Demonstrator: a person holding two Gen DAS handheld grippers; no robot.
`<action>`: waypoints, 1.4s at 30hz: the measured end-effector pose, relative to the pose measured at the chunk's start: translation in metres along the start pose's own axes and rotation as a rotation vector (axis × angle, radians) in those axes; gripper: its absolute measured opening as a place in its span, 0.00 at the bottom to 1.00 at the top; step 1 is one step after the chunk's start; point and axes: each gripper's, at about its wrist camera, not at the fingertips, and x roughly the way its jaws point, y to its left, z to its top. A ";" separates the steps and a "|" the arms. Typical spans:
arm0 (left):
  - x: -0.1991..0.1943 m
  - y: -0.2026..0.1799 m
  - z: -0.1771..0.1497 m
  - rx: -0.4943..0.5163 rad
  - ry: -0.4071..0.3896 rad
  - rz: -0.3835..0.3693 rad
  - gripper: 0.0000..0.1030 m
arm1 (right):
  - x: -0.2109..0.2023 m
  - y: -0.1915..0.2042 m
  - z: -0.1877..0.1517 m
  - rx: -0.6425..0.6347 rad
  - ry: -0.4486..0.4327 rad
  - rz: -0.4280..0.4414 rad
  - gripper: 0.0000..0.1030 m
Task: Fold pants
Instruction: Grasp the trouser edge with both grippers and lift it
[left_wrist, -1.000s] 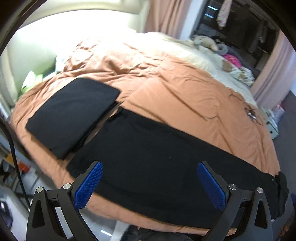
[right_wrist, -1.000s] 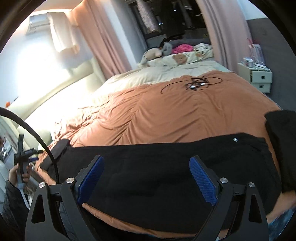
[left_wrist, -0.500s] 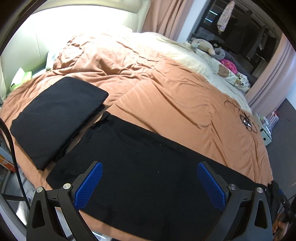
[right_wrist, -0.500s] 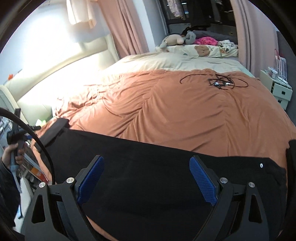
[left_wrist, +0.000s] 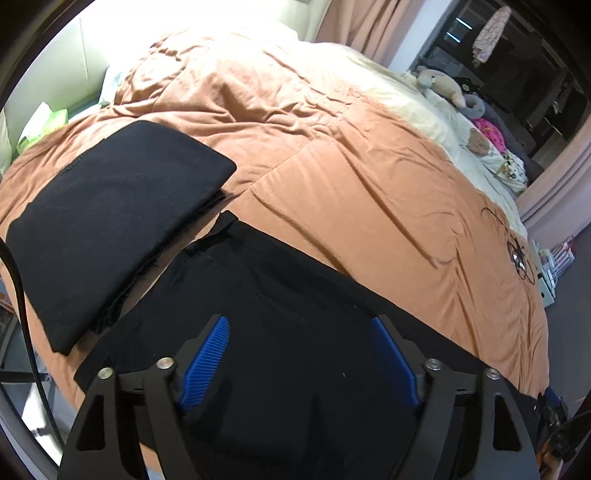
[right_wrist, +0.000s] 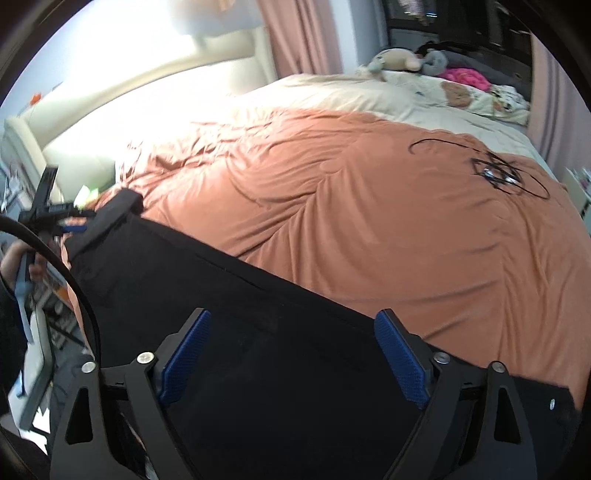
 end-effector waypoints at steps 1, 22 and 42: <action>0.005 0.002 0.003 -0.007 0.006 0.005 0.76 | 0.004 0.000 0.002 -0.007 0.008 0.004 0.80; 0.113 0.007 0.066 -0.051 0.206 0.221 0.71 | 0.117 0.004 0.047 -0.276 0.233 0.123 0.75; 0.123 0.022 0.077 -0.054 0.230 0.291 0.03 | 0.168 0.013 0.048 -0.375 0.377 0.228 0.55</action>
